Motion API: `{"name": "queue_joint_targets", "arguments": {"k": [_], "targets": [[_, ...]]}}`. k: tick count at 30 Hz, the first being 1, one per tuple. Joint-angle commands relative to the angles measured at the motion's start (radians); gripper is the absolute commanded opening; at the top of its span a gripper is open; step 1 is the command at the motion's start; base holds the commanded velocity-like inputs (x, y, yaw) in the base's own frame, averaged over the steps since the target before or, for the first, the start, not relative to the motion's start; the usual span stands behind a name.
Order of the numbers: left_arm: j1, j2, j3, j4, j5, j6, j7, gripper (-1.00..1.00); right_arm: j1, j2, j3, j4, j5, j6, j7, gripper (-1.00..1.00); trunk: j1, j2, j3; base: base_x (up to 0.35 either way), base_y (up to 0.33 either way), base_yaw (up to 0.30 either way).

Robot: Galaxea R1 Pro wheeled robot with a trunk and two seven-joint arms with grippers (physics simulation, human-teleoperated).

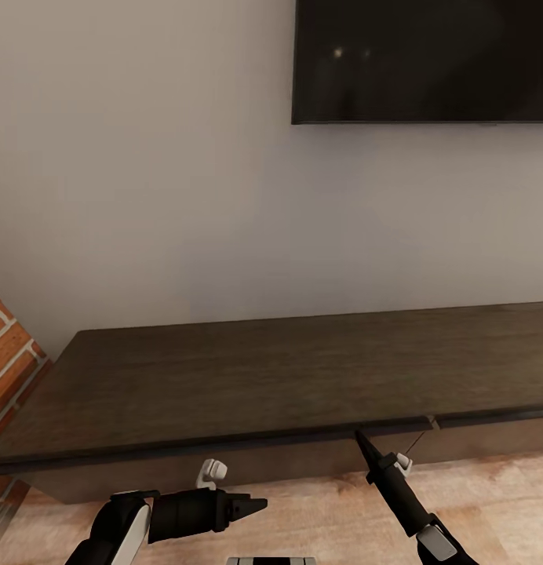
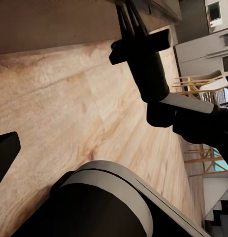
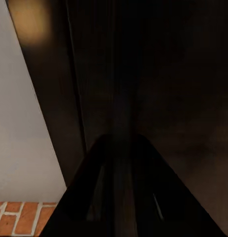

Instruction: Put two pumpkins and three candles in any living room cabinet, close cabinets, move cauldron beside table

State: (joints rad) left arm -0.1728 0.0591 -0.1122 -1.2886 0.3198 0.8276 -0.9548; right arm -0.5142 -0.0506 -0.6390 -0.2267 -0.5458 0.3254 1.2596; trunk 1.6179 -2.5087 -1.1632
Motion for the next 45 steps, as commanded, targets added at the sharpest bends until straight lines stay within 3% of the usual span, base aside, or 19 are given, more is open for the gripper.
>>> {"name": "queue_joint_targets", "arguments": {"k": [1,45], "targets": [[-0.001,0.001,-0.001,0.000,0.004,0.005,0.001,1.00,-0.001,0.000,0.007,0.000,-0.019,0.023,0.022,-1.00,0.000,0.000,-0.001,0.000,0.000,0.000],[-0.001,0.000,-0.001,0.003,0.005,-0.002,0.001,1.00,-0.001,0.000,0.007,-0.002,-0.018,0.013,0.015,-1.00,0.000,0.000,-0.001,0.000,0.000,0.000]]}}
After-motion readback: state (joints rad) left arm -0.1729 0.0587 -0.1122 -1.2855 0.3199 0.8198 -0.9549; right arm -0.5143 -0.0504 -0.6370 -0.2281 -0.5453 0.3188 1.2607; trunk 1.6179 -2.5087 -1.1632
